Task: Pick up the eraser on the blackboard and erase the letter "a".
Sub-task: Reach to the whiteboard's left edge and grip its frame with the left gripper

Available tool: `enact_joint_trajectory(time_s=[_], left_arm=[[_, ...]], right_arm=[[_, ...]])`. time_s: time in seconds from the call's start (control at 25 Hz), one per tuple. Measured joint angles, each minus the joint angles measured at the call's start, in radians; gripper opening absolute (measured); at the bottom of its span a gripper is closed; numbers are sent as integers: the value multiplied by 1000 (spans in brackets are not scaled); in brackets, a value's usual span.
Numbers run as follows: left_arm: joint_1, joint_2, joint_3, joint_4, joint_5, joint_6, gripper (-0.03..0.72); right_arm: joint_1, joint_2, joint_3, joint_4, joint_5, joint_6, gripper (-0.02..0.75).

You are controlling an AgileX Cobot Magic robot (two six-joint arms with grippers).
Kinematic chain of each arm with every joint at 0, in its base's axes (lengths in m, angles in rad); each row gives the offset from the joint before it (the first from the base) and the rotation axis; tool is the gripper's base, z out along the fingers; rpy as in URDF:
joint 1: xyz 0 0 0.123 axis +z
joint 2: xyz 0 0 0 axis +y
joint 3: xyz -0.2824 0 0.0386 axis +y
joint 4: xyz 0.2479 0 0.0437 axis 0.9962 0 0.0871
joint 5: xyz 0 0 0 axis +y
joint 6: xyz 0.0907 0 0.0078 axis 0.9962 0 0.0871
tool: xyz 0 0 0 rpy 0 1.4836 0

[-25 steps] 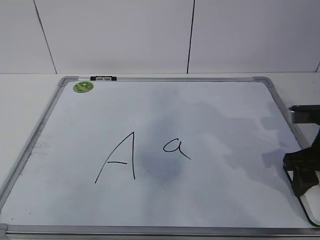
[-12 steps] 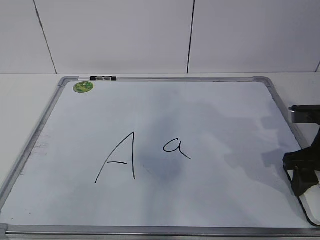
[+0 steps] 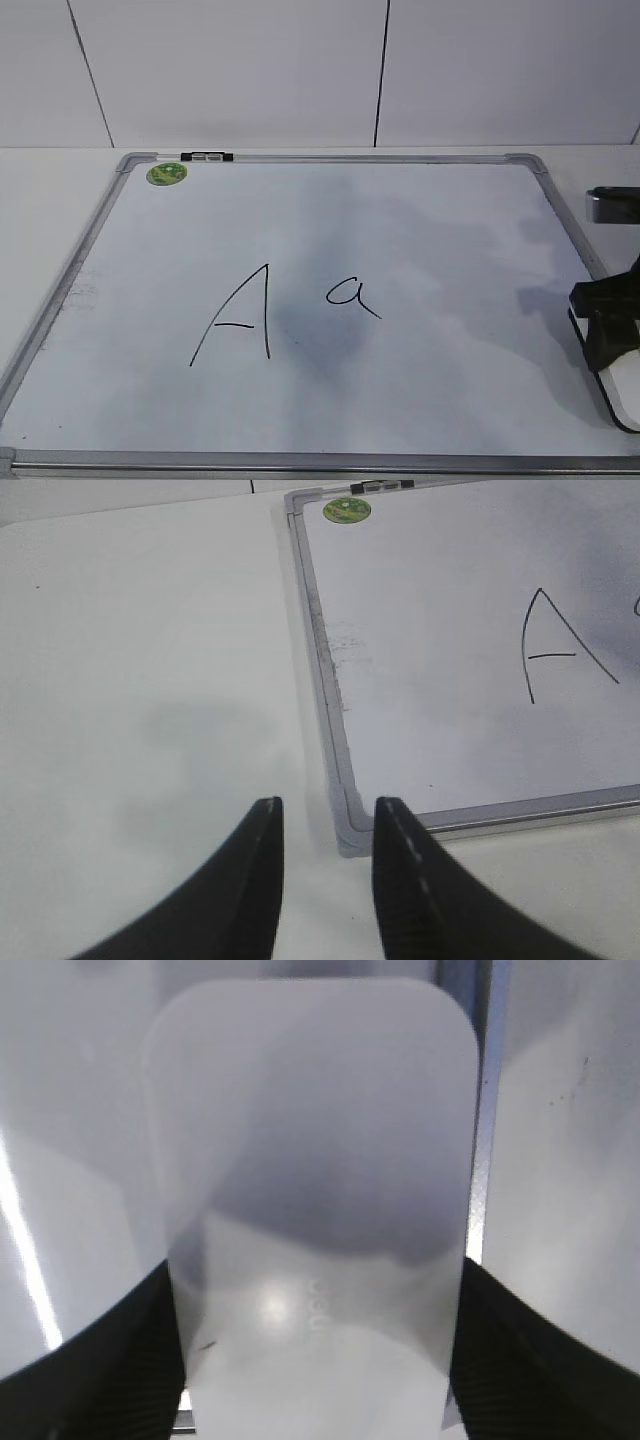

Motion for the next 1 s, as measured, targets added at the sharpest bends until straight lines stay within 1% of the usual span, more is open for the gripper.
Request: enact_joint_trajectory(time_s=[0.24, 0.8, 1.0], left_arm=[[0, 0, 0, 0, 0, 0, 235], [0, 0, 0, 0, 0, 0, 235], [0, 0, 0, 0, 0, 0, 235]], right_arm=[[16, -51, -36, 19, 25, 0, 534], [219, -122, -150, 20, 128, 0, 533], [290, -122, -162, 20, 162, 0, 533]])
